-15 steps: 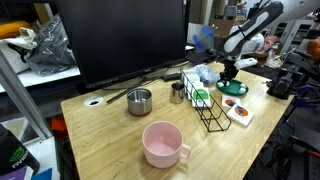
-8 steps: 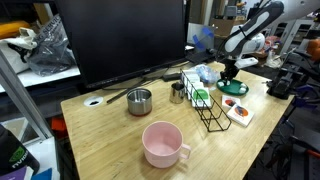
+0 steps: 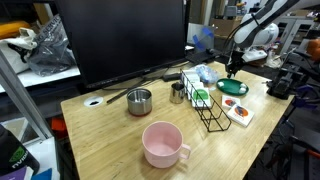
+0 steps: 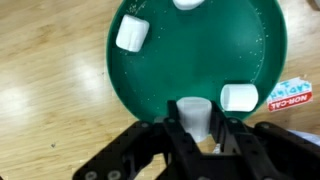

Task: Pick up one piece of the marshmallow and put it in the pink cup

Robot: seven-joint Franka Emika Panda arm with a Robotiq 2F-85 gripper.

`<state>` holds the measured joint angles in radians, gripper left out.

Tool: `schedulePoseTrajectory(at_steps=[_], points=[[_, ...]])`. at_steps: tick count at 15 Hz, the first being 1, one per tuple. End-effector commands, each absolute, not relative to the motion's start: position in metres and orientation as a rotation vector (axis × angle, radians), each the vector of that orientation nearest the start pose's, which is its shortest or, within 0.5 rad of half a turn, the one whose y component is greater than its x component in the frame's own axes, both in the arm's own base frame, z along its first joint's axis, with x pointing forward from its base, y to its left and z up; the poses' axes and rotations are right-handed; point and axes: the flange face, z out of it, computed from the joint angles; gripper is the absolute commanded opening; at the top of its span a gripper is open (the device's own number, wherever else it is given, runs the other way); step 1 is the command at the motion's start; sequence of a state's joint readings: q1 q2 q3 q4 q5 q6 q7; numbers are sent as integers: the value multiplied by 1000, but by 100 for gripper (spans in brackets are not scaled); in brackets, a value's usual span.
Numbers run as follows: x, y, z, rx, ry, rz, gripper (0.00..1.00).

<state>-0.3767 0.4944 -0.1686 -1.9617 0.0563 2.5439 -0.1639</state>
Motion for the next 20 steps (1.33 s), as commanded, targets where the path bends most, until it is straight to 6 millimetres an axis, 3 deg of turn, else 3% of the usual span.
schedulePoseTrajectory(at_steps=[1,5,12,16,19,20], points=[[514,-295,260,-3158,536,-262,8],[497,-247,294,-3186,290,-517,8],[489,-127,333,-3146,-357,-694,8],[486,-70,338,-3079,-697,-692,8],[476,-49,325,-3050,-894,-615,8],[484,-49,325,-3057,-791,-630,33]])
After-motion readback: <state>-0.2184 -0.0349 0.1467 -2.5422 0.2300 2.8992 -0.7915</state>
